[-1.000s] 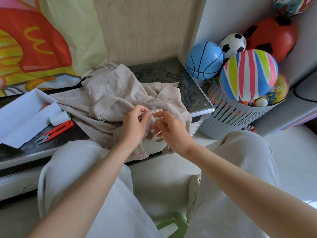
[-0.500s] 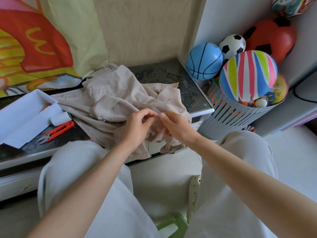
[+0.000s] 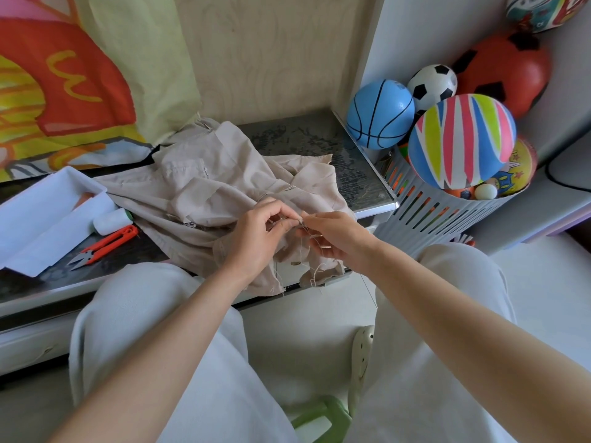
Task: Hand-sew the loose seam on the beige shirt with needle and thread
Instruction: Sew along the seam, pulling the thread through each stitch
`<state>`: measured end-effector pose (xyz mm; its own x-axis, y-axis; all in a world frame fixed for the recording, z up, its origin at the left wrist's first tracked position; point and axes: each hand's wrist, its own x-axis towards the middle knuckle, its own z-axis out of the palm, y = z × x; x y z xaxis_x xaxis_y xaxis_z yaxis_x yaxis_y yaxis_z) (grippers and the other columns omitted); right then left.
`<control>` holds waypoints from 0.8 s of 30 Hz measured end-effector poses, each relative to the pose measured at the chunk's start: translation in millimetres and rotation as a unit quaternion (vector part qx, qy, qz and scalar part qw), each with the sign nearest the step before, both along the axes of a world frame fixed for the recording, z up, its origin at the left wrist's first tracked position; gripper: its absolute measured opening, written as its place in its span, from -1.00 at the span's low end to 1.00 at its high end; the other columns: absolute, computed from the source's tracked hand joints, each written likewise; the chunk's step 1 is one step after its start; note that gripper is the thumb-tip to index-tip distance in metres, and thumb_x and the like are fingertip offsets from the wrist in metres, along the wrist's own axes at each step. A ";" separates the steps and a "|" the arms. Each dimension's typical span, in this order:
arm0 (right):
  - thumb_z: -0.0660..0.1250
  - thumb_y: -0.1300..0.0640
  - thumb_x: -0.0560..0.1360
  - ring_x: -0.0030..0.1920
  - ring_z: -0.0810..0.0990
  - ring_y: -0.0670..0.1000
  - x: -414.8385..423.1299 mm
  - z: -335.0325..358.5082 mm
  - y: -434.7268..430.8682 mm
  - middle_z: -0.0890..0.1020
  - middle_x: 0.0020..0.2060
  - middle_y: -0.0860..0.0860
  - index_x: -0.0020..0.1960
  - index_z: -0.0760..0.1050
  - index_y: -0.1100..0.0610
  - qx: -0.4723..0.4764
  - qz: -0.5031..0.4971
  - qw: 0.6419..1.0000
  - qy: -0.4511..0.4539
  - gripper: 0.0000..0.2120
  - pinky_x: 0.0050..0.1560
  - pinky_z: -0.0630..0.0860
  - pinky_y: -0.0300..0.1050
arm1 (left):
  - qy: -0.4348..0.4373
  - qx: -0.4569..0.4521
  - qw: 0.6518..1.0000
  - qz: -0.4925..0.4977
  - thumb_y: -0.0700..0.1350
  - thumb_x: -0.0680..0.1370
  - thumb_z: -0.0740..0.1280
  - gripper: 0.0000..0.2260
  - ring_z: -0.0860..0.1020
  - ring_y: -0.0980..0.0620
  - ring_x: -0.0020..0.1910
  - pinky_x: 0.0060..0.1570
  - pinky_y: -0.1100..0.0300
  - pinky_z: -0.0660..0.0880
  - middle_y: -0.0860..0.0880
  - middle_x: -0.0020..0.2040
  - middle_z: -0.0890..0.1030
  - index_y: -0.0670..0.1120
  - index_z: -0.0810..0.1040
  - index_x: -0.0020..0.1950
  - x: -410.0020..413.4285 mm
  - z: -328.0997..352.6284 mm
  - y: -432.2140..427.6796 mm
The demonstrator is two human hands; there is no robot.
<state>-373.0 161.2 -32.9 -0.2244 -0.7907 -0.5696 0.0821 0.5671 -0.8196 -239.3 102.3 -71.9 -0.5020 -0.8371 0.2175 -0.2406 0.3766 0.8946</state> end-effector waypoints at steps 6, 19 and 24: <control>0.28 0.13 0.57 -0.44 0.47 -0.20 -4.7 -0.4 -0.4 0.62 -0.32 -0.05 0.10 0.57 0.22 -0.011 -0.014 0.999 -0.038 -0.81 -0.37 0.44 -0.38 | -0.004 0.027 1.000 0.013 -0.27 0.51 0.37 -0.89 0.54 0.24 -0.28 -0.22 0.34 0.45 0.16 -0.28 0.63 -0.07 0.62 -0.14 0.8 3.2 2.1; 0.33 0.05 0.54 -0.39 0.53 -0.21 -4.9 7.7 1.2 0.68 -0.27 -0.04 0.02 0.60 0.21 0.042 -0.003 0.999 -0.024 -0.78 -0.39 0.49 -0.41 | 0.003 0.026 0.999 0.022 -0.27 0.49 0.40 -0.87 0.57 0.20 -0.22 -0.16 0.37 0.47 0.12 -0.20 0.66 -0.04 0.64 -0.14 4.0 5.9 5.6; 0.35 0.12 0.52 -0.47 0.46 -0.22 -4.5 5.7 0.2 0.64 -0.29 -0.06 -0.08 0.57 0.15 0.053 -0.040 0.991 -0.117 -0.90 -0.51 0.36 -0.44 | 0.025 0.018 0.999 0.009 -0.28 0.49 0.39 -0.90 0.60 0.20 -0.17 -0.08 0.33 0.50 0.10 -0.18 0.67 -0.10 0.64 -0.11 4.7 9.9 7.4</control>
